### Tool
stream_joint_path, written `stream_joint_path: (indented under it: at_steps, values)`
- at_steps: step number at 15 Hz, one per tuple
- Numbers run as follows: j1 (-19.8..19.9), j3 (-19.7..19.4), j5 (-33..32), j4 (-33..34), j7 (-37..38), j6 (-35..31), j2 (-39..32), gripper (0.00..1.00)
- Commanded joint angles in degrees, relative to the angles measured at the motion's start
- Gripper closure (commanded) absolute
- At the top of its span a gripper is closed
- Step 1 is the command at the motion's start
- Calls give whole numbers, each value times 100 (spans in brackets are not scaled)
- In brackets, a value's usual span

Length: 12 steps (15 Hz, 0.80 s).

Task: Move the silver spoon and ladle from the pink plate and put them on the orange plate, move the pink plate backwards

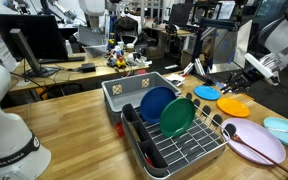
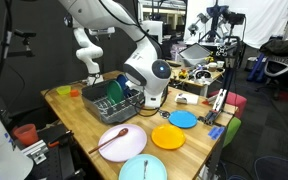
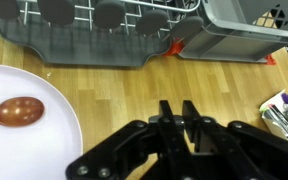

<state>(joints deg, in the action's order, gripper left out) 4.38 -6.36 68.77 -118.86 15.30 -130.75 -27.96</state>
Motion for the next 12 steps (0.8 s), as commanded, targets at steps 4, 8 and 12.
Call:
stream_joint_path:
  at_steps: [4,8,12]
  values:
    - [-93,-74,-409,160,378,-295,-408,96]
    - [-157,-159,-1036,288,795,-622,-737,96]
    - [-206,-230,-1923,643,1318,-517,-1098,96]
